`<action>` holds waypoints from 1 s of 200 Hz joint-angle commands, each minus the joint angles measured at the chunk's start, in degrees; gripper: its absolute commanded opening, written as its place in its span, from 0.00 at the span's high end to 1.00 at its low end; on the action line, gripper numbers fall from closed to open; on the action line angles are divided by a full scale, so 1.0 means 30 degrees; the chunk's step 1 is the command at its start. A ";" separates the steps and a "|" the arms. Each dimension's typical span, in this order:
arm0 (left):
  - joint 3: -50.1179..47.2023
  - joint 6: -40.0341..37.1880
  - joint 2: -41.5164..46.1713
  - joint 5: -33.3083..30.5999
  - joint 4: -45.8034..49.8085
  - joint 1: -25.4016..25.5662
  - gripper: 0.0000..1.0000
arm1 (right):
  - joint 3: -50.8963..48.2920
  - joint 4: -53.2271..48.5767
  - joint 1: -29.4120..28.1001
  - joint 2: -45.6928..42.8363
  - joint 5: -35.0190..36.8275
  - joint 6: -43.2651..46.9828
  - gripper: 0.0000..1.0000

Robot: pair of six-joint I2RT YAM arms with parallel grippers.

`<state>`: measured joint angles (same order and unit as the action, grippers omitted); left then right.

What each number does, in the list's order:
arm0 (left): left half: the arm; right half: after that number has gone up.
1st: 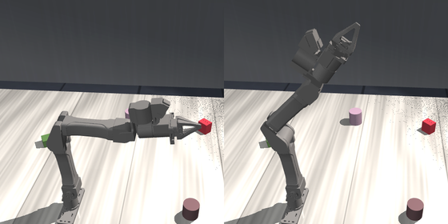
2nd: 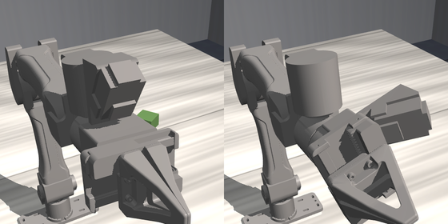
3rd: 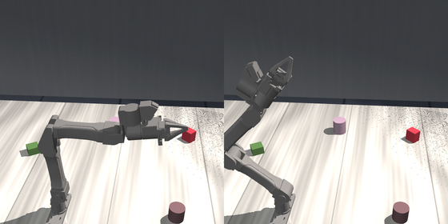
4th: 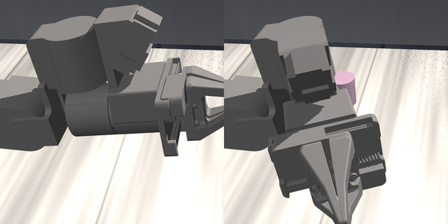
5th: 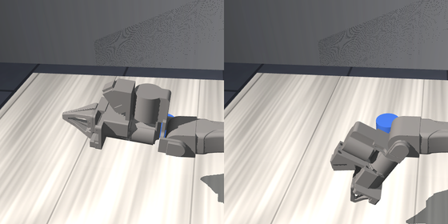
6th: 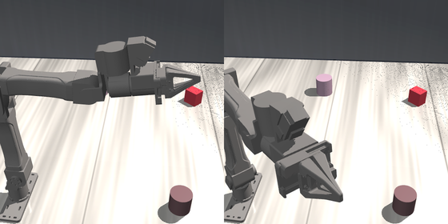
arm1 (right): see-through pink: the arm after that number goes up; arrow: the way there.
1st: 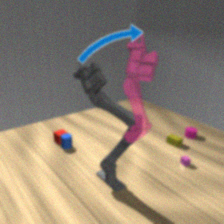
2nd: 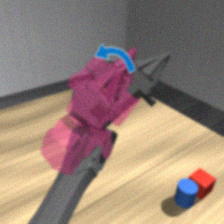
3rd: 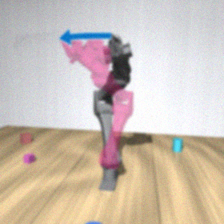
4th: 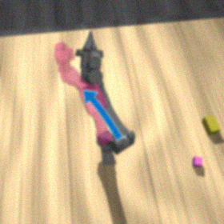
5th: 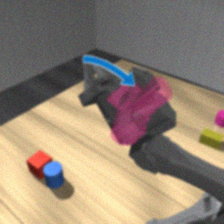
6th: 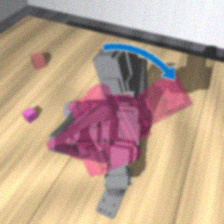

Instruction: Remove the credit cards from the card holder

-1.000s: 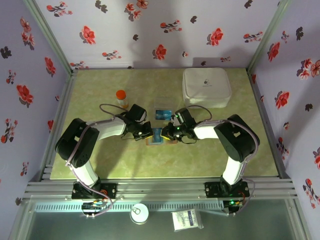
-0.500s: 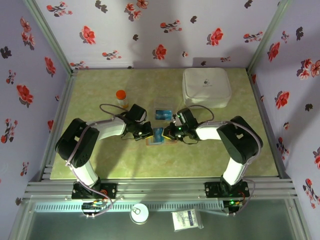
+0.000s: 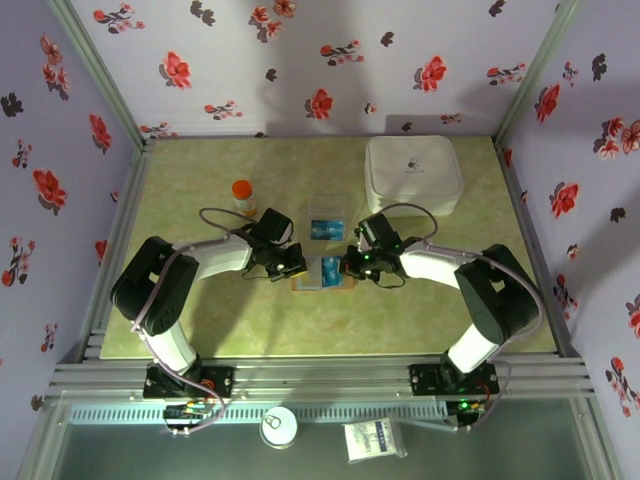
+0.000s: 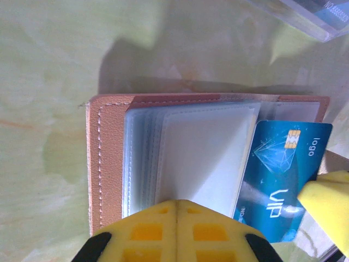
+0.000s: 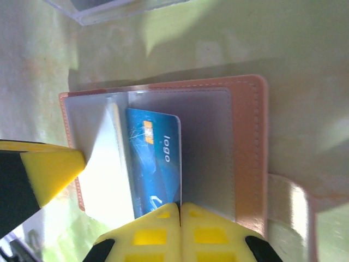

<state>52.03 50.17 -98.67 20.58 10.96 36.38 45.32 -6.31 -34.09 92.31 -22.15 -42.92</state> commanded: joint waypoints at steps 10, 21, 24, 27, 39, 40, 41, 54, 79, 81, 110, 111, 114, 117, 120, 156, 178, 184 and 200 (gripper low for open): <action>-0.0109 -0.0529 -0.0365 -0.0512 0.1179 0.0060 1.00 | 0.0927 -0.3466 0.0141 -0.0186 0.1944 0.1491 0.98; -0.0145 -0.0524 -0.0335 -0.0502 0.1117 0.0061 1.00 | 0.1158 -0.3911 0.0141 -0.0078 0.2175 0.1698 0.98; -0.0168 -0.0501 -0.0332 -0.0476 0.1121 0.0061 1.00 | 0.1194 -0.4044 0.0141 -0.0092 0.2236 0.1747 0.98; -0.0178 -0.0517 -0.0306 -0.0495 0.1118 0.0064 1.00 | 0.1231 -0.4130 0.0141 -0.0086 0.2295 0.1811 0.98; -0.0239 -0.0491 -0.0263 -0.0516 0.1059 0.0061 1.00 | 0.1430 -0.4577 0.0141 -0.0092 0.2644 0.1915 0.98; -0.0251 -0.0478 -0.0253 -0.0524 0.1047 0.0061 1.00 | 0.1438 -0.4607 0.0141 -0.0109 0.2670 0.1914 0.98; -0.0257 -0.0471 -0.0234 -0.0528 0.1055 0.0061 1.00 | 0.1427 -0.4622 0.0141 -0.0118 0.2683 0.1928 0.98; -0.0277 -0.0427 -0.0214 -0.0479 0.0955 0.0060 1.00 | 0.1624 -0.4921 0.0141 -0.0145 0.2841 0.1949 0.99; -0.0272 -0.0349 -0.0214 -0.0370 0.0754 0.0119 1.00 | 0.1916 -0.4889 -0.0084 -0.0210 0.2704 0.1672 0.99; -0.0287 -0.0326 -0.0229 -0.0367 0.0722 0.0134 1.00 | 0.1952 -0.4912 -0.0128 -0.0191 0.2698 0.1647 0.99; -0.0223 -0.0263 -0.0244 -0.0285 0.0637 0.0233 1.00 | 0.2616 -0.5777 -0.0563 -0.0252 0.3316 0.1440 0.99; -0.0229 -0.0261 -0.0229 -0.0305 0.0645 0.0234 1.00 | 0.2646 -0.5807 -0.0606 -0.0248 0.3358 0.1427 0.99; -0.0233 -0.0260 -0.0231 -0.0309 0.0648 0.0236 1.00 | 0.2735 -0.5951 -0.0666 -0.0266 0.3457 0.1424 0.99; -0.0208 -0.0270 -0.0249 -0.0298 0.0652 0.0236 1.00 | 0.2841 -0.6086 -0.0736 -0.0312 0.3610 0.1417 0.99; -0.0231 -0.0275 -0.0244 -0.0297 0.0653 0.0236 1.00 | 0.2898 -0.6202 -0.0803 -0.0329 0.3704 0.1408 0.99; -0.0224 -0.0336 -0.0247 -0.0269 0.0601 0.0236 1.00 | 0.4101 -0.7291 -0.1584 -0.0441 0.4378 0.1094 1.00; -0.0241 -0.0334 -0.0245 -0.0253 0.0550 0.0236 1.00 | 0.4697 -0.7624 -0.1900 -0.0199 0.4517 0.0921 1.00; -0.0235 -0.0338 -0.0244 -0.0253 0.0536 0.0244 1.00 | 0.4792 -0.7603 -0.1964 -0.0132 0.4549 0.0828 1.00; -0.0337 -0.0326 -0.0214 -0.0211 0.0441 0.0236 1.00 | 0.5152 -0.7628 -0.2140 0.0023 0.4533 0.0628 1.00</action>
<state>52.03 50.19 -98.67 20.58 10.74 36.56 58.37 -26.28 -39.68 91.92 -10.61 -39.46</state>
